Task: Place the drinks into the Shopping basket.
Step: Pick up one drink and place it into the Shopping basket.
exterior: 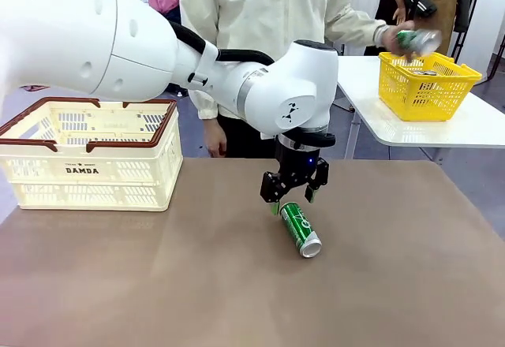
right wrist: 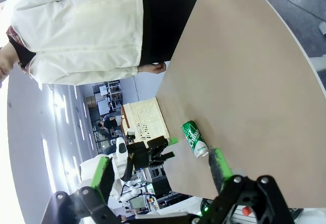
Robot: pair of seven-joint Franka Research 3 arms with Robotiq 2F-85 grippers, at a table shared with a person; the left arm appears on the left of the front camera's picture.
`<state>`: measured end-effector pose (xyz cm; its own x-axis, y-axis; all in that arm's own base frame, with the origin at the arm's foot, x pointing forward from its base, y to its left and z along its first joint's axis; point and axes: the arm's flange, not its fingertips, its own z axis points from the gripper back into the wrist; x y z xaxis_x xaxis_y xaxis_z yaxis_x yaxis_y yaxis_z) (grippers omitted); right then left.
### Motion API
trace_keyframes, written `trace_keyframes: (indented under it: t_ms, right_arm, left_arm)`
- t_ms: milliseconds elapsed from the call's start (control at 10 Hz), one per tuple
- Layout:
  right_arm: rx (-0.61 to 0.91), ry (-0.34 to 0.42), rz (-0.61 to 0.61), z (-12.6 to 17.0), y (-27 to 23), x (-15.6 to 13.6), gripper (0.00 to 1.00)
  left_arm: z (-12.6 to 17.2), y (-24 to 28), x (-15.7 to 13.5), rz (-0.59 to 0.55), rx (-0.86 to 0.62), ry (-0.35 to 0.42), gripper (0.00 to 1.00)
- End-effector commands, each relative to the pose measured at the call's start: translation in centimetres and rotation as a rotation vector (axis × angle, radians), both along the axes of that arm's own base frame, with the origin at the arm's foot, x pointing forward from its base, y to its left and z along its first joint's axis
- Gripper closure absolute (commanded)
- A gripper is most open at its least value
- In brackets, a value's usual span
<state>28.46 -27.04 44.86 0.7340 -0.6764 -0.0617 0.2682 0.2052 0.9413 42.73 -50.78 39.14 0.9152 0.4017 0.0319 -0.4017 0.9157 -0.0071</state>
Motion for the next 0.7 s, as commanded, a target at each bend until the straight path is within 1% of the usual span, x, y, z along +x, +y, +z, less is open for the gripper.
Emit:
trace_keyframes:
  t_ms: [0,100,200,300,400,500,600]
  right_arm:
    - [0.008,-0.02,0.002,0.1,-0.1,0.1,0.0]
    - [0.008,-0.02,0.002,0.1,-0.1,0.1,0.0]
    - [0.008,-0.02,0.002,0.1,-0.1,0.1,0.0]
    - [0.008,-0.02,0.002,0.1,-0.1,0.1,0.0]
    - [0.008,-0.02,0.002,0.1,-0.1,0.1,0.0]
    - [0.008,-0.02,0.002,0.1,-0.1,0.1,0.0]
    - [0.008,-0.02,0.002,0.1,-0.1,0.1,0.0]
  left_arm:
    - [0.6,0.1,0.2,-0.074,-0.015,0.001,0.0]
    - [0.0,0.0,0.0,0.0,0.0,0.0,0.0]
    - [-0.8,0.8,0.2,-0.071,-0.055,0.048,0.0]
    - [-1.1,2.1,0.3,-0.134,-0.118,0.061,0.0]
    - [2.2,6.4,-0.3,-0.134,-0.206,0.031,0.0]
    - [5.8,10.3,-1.5,-0.141,-0.263,0.001,0.0]
    - [11.5,17.8,-4.8,-0.132,-0.24,0.088,0.0]
